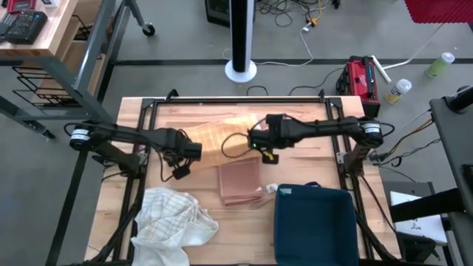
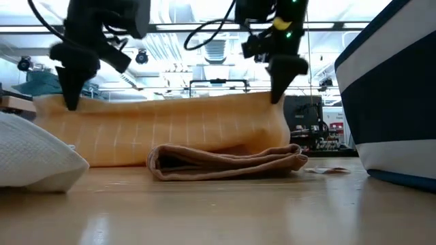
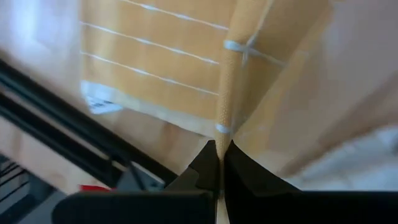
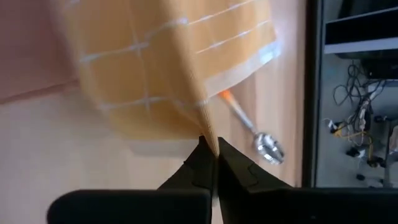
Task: Fold towel
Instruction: Fold the yellow towel
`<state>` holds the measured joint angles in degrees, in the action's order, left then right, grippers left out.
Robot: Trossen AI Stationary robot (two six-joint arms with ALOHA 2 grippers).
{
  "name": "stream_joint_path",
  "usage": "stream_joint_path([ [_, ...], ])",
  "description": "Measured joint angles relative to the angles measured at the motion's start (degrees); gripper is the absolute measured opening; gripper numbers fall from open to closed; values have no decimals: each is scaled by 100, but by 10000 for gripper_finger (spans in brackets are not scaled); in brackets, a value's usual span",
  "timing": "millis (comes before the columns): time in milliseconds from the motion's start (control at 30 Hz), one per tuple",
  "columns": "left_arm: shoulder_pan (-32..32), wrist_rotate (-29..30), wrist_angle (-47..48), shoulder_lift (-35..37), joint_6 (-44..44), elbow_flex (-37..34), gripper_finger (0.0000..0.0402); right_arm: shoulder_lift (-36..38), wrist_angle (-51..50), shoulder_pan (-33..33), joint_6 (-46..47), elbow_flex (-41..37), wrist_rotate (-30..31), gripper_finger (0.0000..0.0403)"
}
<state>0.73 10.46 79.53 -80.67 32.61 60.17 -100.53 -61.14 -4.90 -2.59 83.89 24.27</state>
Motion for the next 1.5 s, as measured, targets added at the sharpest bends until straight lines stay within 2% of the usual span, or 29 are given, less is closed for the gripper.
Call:
stream_joint_path([
  [200, 645, 200, -55, -158, -397, -83, 0, -263, 650, -463, -506, 13, -5, 0],
  [367, 1125, 370, -240, -170, -684, -460, 0, -381, 1064, -723, -760, 13, -22, 0],
  [467, 1398, 634, -525, -160, -865, -701, 0, -415, 1349, -828, -922, 13, -22, 0],
  [700, 1853, 800, -1451, -157, -1433, -921, 0, -437, 1702, -1049, -1029, 13, -22, 0],
  [833, 2090, 826, -1652, -157, -1584, -923, 0, -437, 1874, -1142, -1051, 13, -26, 0],
  [1267, 2414, 1014, -1771, -156, -1414, -1032, 8, -554, 2416, -1214, -1147, 13, -22, 5],
  [1500, 2441, 1554, -2044, -155, -1135, -1378, 34, -645, 2592, -1214, -1013, 13, 123, 45],
])
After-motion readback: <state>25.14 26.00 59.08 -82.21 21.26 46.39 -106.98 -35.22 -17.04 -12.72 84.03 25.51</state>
